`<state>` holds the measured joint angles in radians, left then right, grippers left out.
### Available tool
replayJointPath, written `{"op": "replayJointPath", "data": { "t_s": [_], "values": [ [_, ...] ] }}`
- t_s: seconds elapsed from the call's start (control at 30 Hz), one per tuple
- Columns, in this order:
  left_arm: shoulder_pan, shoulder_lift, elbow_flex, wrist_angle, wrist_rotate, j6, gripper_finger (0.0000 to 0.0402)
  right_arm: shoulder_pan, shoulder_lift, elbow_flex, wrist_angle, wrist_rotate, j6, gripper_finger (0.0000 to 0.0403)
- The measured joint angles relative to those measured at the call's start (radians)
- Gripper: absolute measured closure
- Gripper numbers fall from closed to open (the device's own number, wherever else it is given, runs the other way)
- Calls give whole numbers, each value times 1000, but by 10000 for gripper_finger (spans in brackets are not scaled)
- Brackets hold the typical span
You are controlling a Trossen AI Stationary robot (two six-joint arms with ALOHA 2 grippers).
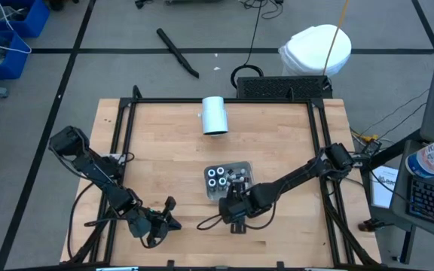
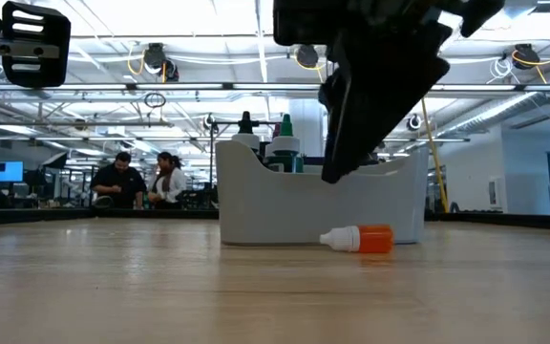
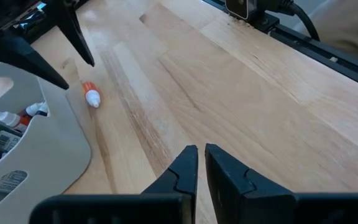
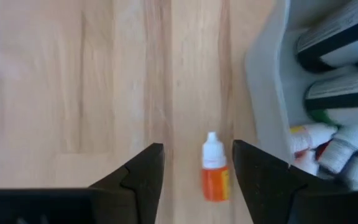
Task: Pick & Place food coloring
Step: Put the orange food coloring bottle into the gray bin
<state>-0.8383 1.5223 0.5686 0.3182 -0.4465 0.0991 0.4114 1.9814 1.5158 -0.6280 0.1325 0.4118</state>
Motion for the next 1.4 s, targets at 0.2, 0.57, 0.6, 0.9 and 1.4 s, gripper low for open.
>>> {"op": "replayJointPath", "data": {
  "t_s": [0.2, 0.57, 0.6, 0.9, 1.4],
  "values": [
    [0, 0, 0, 0, 0, -5, 362, 10, 16, -1, -28, -5, 24, 221],
    [0, 0, 1, -3, 0, -13, 362, 22, 87, 0, -97, 1, 71, 220],
    [0, 0, 1, -2, 0, -14, 362, 22, 96, -1, -96, -1, 70, 220],
    [0, 0, 2, -1, 0, -18, 362, 21, 110, 0, -53, 2, 60, 220],
    [0, 0, 1, 0, 0, -29, 362, 22, 112, -1, 16, -4, 79, 320]
  ]
}}
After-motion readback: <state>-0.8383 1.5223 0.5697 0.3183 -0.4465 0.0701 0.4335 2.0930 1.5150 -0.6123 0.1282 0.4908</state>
